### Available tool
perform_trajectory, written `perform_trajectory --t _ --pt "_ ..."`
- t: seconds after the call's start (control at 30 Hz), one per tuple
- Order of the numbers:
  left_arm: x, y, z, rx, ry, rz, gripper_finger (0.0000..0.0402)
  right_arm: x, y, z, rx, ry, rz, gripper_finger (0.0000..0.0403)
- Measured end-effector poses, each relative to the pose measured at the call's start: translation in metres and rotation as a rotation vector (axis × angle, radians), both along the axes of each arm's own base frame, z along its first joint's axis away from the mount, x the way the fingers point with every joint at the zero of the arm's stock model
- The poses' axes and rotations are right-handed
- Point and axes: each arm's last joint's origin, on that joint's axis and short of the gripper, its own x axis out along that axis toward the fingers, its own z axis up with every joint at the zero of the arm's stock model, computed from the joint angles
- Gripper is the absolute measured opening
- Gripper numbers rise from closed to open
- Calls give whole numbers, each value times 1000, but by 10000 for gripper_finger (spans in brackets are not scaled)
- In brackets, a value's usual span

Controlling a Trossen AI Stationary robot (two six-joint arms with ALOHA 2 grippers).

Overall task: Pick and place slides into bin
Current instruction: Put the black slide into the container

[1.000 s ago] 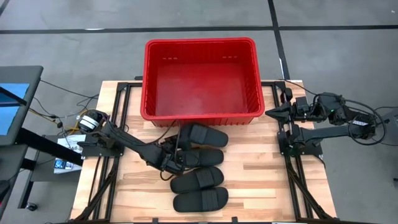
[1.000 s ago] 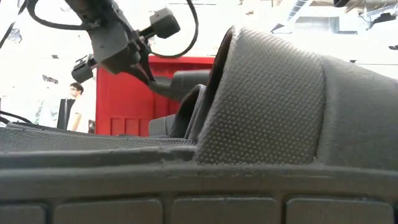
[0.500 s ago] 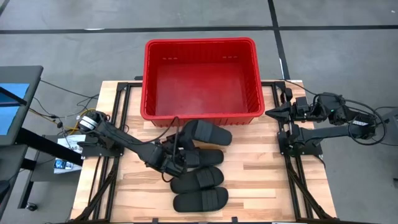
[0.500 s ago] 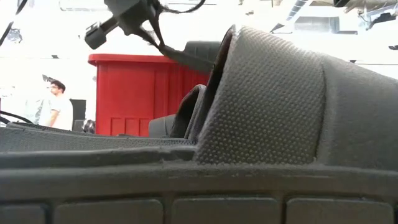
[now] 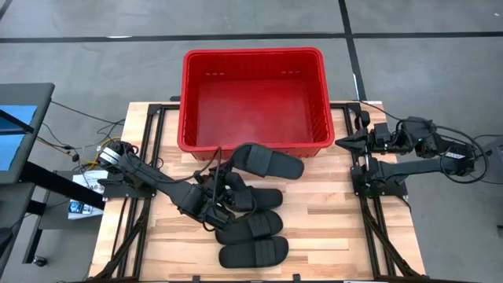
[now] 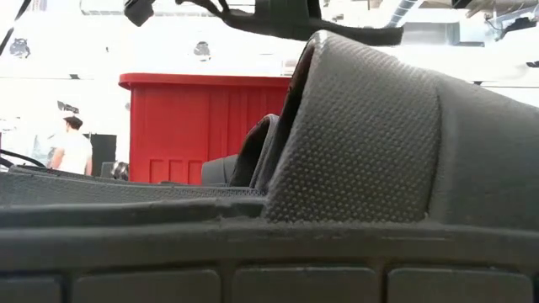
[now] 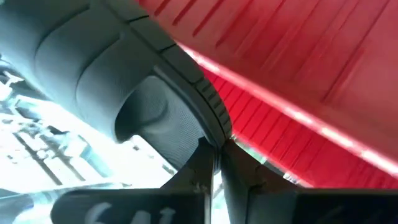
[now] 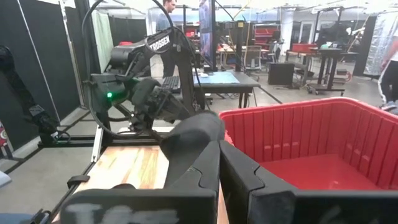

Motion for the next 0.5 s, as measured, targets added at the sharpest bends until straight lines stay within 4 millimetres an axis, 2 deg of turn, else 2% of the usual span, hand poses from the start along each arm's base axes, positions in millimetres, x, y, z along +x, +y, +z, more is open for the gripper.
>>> perform_trajectory --t 0.4,0.5 --pt "2 1 9 41 -19 4 0 3 0 8 33 -73 1 0" --pt "2 1 9 39 -34 9 0 14 0 -1 34 27 -6 0"
